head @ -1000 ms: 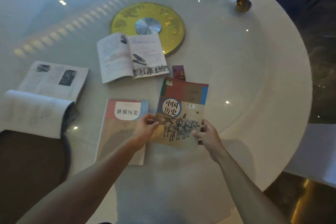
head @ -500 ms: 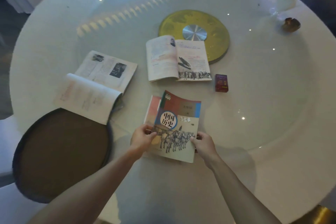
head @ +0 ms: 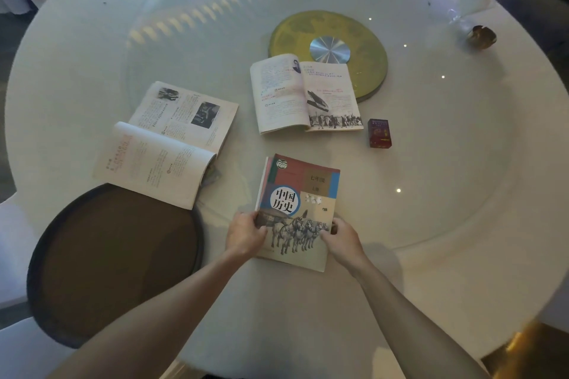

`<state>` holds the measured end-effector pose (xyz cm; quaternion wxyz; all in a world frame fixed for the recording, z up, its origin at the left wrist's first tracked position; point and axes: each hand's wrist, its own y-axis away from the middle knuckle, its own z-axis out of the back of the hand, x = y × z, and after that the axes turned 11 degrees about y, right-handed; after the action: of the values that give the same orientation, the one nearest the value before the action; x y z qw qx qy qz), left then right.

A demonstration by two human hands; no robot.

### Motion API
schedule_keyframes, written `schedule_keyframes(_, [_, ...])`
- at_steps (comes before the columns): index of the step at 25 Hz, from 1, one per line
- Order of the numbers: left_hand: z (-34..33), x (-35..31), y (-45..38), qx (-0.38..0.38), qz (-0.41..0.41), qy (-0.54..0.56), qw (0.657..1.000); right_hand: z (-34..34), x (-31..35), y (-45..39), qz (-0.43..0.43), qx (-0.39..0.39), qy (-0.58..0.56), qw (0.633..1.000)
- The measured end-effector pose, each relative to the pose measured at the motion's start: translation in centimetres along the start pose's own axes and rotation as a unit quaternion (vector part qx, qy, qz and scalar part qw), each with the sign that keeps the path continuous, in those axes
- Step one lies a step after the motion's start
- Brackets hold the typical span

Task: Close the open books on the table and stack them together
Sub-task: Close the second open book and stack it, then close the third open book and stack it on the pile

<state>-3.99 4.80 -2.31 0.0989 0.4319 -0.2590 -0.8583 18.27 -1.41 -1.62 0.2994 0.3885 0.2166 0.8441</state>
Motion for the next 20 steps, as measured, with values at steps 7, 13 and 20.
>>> schedule_keyframes(7, [-0.8, 1.2, 1.8, -0.007, 0.022, 0.055, 0.998, 0.4, 0.1, 0.7, 0.036, 0.05, -0.045, 0.997])
schedule_keyframes(13, [0.1, 0.3, 3.3, -0.017, 0.06, 0.155, 0.986, 1.6, 0.4, -0.4, 0.014, 0.073, 0.016, 0.997])
schedule_keyframes(20, [5.9, -0.1, 2.9, -0.127, 0.064, 0.188, 0.972, 1.8, 8.1, -2.0, 0.161, -0.022, 0.164, 0.973])
